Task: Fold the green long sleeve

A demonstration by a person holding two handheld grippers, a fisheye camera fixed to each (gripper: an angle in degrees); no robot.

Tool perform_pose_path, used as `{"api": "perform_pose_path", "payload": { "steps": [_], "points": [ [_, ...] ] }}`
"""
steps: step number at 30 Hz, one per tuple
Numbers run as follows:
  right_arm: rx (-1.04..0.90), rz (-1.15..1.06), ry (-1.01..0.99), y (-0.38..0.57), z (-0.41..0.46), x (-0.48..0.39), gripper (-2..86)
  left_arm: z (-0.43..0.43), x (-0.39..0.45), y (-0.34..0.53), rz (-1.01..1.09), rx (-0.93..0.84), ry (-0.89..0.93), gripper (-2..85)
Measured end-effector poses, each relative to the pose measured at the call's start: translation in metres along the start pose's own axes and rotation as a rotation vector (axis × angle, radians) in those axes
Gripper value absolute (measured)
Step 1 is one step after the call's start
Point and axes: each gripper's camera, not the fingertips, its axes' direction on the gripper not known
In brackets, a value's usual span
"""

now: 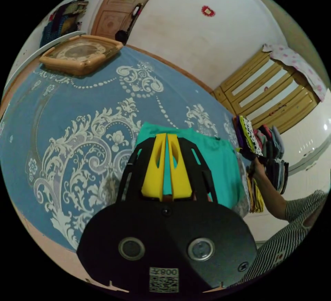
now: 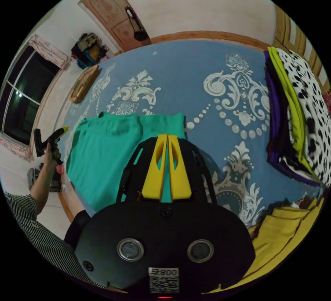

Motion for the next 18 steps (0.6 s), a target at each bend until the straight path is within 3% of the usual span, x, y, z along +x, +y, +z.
{"api": "perform_pose_path", "payload": {
  "steps": [4, 9, 13, 18],
  "points": [
    [0.013, -0.015, -0.082, 0.064, -0.044, -0.005, 0.3, -0.032, 0.000, 0.064, 0.035, -0.079, 0.013, 0.9],
    [-0.140, -0.027, -0.033, 0.175, -0.069, -0.025, 1.0, -0.040, -0.025, 0.127, -0.075, -0.215, -0.039, 2.1],
    [-0.113, 0.067, 0.008, 0.229, -0.101, -0.020, 3.0, -0.083, -0.044, 0.157, -0.178, -0.099, 0.044, 7.2],
    [-0.037, 0.239, -0.171, 0.305, -0.142, 0.001, 6.9, -0.099, -0.071, 0.196, -0.271, -0.108, 0.110, 9.8]
  ]
}}
